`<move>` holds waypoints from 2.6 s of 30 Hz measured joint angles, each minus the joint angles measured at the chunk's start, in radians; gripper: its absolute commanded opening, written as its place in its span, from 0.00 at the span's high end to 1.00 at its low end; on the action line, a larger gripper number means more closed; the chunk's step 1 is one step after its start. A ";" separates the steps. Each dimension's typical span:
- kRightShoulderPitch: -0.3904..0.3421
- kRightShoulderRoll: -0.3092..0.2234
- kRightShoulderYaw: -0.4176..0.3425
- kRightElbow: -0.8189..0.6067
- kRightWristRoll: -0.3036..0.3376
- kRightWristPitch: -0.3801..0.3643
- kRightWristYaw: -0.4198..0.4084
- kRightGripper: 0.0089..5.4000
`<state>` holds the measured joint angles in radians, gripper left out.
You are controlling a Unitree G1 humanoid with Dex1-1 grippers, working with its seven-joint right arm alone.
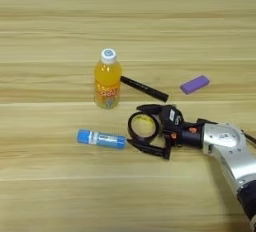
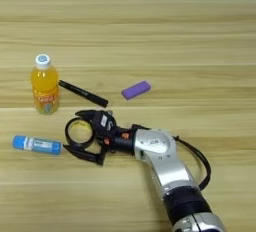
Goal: Move the objects on the table
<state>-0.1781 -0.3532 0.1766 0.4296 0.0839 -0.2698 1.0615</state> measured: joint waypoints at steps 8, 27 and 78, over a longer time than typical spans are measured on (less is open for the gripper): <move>0.006 0.001 -0.003 -0.003 0.017 0.000 0.015 0.01; 0.028 0.000 -0.053 -0.082 0.116 -0.001 0.073 0.01; -0.022 0.068 -0.098 -0.240 0.172 0.094 -0.117 0.01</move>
<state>-0.1998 -0.2853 0.0790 0.1901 0.2561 -0.1755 0.9444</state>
